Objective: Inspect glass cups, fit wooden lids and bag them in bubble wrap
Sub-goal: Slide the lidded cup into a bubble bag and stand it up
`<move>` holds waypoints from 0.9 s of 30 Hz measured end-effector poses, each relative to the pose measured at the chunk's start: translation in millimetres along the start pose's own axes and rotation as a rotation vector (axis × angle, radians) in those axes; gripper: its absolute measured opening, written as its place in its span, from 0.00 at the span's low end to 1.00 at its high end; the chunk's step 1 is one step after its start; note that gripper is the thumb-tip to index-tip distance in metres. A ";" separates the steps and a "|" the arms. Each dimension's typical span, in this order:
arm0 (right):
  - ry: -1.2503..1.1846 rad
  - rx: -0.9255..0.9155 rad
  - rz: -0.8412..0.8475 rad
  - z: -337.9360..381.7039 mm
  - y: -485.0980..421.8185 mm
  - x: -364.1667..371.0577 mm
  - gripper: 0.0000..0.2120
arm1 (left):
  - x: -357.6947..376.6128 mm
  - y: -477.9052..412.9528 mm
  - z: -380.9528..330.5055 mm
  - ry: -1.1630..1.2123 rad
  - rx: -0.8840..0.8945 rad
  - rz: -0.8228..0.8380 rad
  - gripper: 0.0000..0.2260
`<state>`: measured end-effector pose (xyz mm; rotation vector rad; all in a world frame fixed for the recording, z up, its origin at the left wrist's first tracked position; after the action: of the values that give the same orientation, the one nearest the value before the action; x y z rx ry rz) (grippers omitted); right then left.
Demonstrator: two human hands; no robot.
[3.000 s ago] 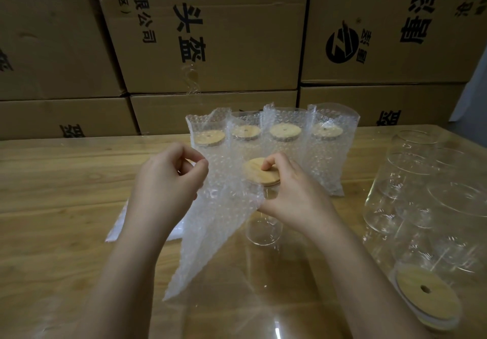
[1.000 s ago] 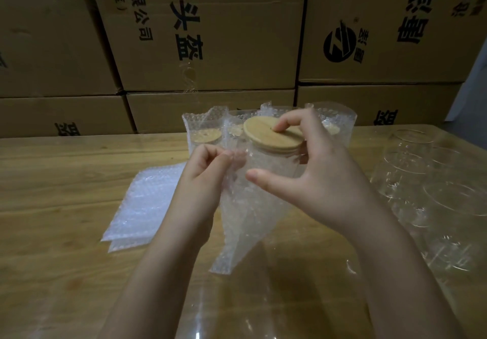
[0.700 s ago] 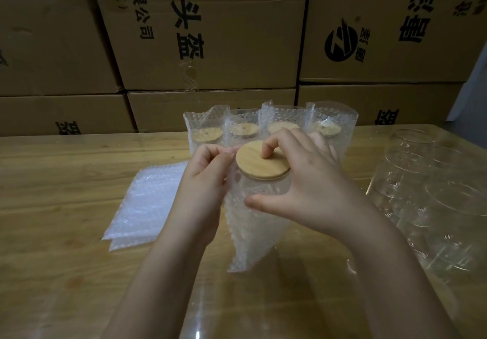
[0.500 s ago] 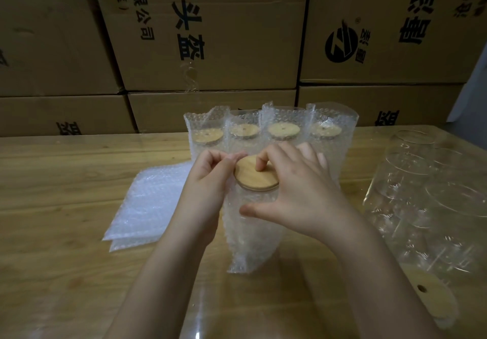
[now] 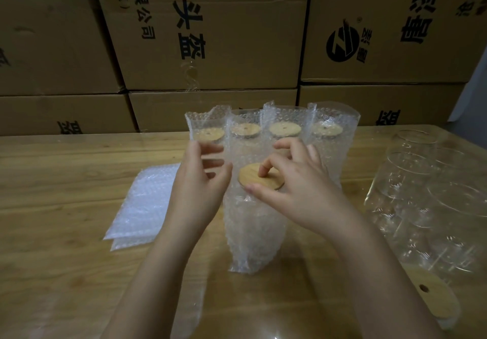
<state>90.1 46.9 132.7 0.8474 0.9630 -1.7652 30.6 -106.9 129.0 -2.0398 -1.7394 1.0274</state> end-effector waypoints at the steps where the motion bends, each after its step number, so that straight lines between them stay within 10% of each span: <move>1: -0.032 0.024 0.026 -2.7 -0.4 -0.2 0.19 | -5.1 -0.4 -8.9 -0.157 0.157 0.030 0.09; 4: -0.138 0.045 0.105 -6.0 -1.5 1.2 0.17 | -7.7 3.3 -34.6 -0.391 0.464 0.301 0.10; 14: -0.159 0.056 0.007 -10.4 -4.4 2.6 0.05 | -5.3 11.5 -30.8 -0.671 0.358 0.652 0.09; 27: -0.411 0.160 -0.213 -33.2 -10.9 -15.0 0.16 | -20.1 4.6 -36.0 -0.428 0.491 0.464 0.06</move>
<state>89.3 84.9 133.1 0.4595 0.6640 -2.1158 57.4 -118.4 158.6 -2.0193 -1.0049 1.9279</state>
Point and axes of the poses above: each hand's wrist, its own y-axis away from the middle knuckle, its own x-axis out of the palm, z = x × y, the point moved 4 cm from there along -y, towards the middle knuckle, and after that the axes turned 11 degrees about x, right-handed, at the moved point
